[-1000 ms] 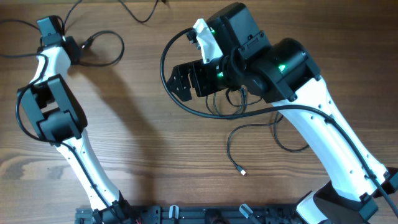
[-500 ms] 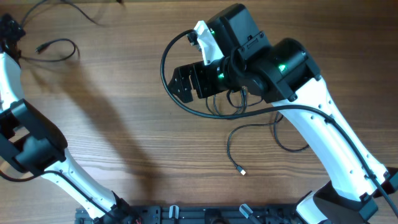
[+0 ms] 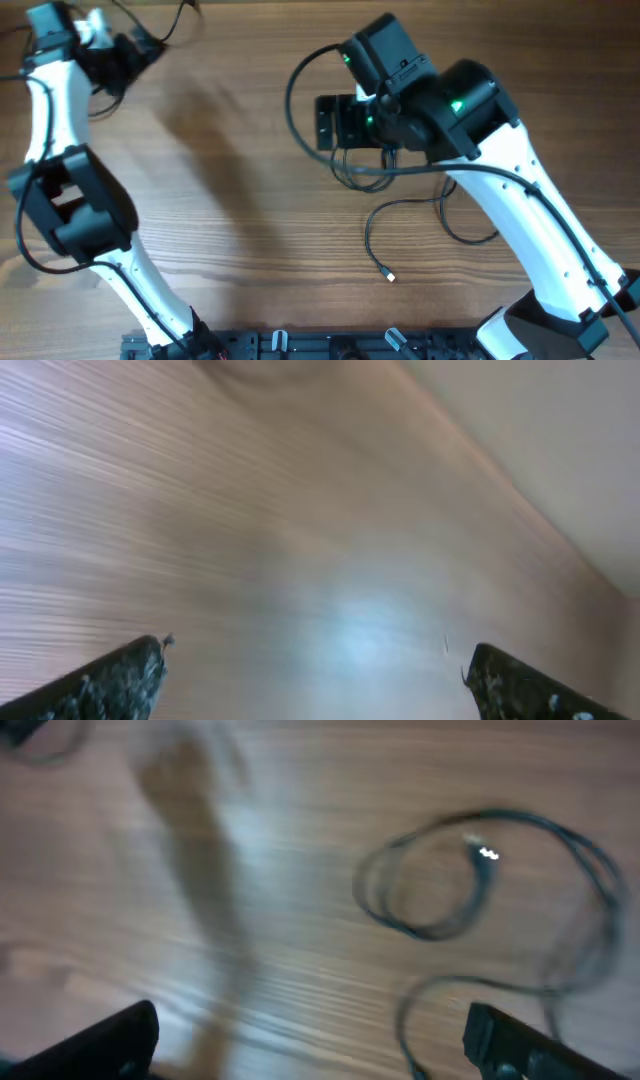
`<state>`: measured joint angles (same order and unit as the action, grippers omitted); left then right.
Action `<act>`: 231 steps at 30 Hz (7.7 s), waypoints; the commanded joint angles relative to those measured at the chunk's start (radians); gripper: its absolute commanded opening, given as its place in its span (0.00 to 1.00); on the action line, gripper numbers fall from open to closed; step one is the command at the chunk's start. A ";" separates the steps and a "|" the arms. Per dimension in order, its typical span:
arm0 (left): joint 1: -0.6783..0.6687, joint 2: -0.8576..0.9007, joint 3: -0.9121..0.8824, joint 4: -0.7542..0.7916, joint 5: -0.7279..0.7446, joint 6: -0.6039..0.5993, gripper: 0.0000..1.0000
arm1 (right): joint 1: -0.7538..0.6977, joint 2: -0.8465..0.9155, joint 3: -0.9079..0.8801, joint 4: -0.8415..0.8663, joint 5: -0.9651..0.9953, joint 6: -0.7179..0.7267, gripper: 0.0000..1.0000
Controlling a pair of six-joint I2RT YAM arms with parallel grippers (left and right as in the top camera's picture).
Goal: Untangle cables
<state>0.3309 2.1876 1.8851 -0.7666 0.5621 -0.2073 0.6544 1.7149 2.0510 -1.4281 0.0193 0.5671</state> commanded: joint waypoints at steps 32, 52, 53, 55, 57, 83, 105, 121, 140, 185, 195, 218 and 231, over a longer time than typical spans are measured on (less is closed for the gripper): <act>-0.840 0.079 -0.004 -0.365 -0.267 0.096 0.44 | -0.182 -0.462 -0.163 -0.172 0.155 0.039 1.00; -0.839 -0.286 0.341 -0.449 0.361 0.095 0.04 | -0.187 -0.368 -0.496 0.146 0.137 0.136 1.00; -0.839 -0.301 0.341 -0.449 0.361 0.084 0.04 | -0.206 -0.366 -0.496 0.167 0.133 0.140 1.00; -0.838 -0.317 0.341 -0.425 0.363 -0.002 0.04 | -0.249 -0.367 -0.496 0.209 0.053 0.119 1.00; -0.838 -0.334 0.341 -0.357 0.423 -0.075 0.04 | -0.277 -0.361 -0.496 0.235 -0.056 0.058 1.00; -0.472 -0.362 0.341 -0.272 0.326 -0.424 0.04 | -0.384 -0.612 -0.499 0.290 -0.043 -0.047 0.24; -0.573 -0.362 0.341 -0.402 0.254 -0.099 0.04 | -0.384 -0.588 -0.497 0.302 0.072 0.012 0.82; -0.528 -0.455 0.341 0.224 0.445 -0.450 0.04 | -0.384 -0.570 -0.497 0.176 0.220 0.068 1.00; -0.145 -0.455 0.341 -0.042 0.814 -0.261 0.04 | -0.384 -0.426 -0.497 0.144 0.132 0.068 1.00; 0.078 -0.456 0.341 -0.621 -0.548 -0.306 0.04 | -0.384 -0.385 -0.499 0.130 0.061 0.009 1.00; 0.230 -0.450 0.341 -0.611 -0.753 -0.242 0.04 | -0.384 -0.385 -0.499 0.155 0.061 0.008 1.00; 0.229 -0.705 0.341 -0.711 -0.121 0.070 0.04 | -0.384 -0.385 -0.499 0.171 0.057 -0.014 1.00; 0.230 -0.643 0.341 -0.756 -0.050 0.069 0.04 | -0.384 -0.385 -0.499 0.170 0.057 -0.015 1.00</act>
<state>0.5583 1.5444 2.2208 -1.5238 0.5907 -0.1581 0.2737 1.3231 1.5581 -1.2572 0.0860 0.5701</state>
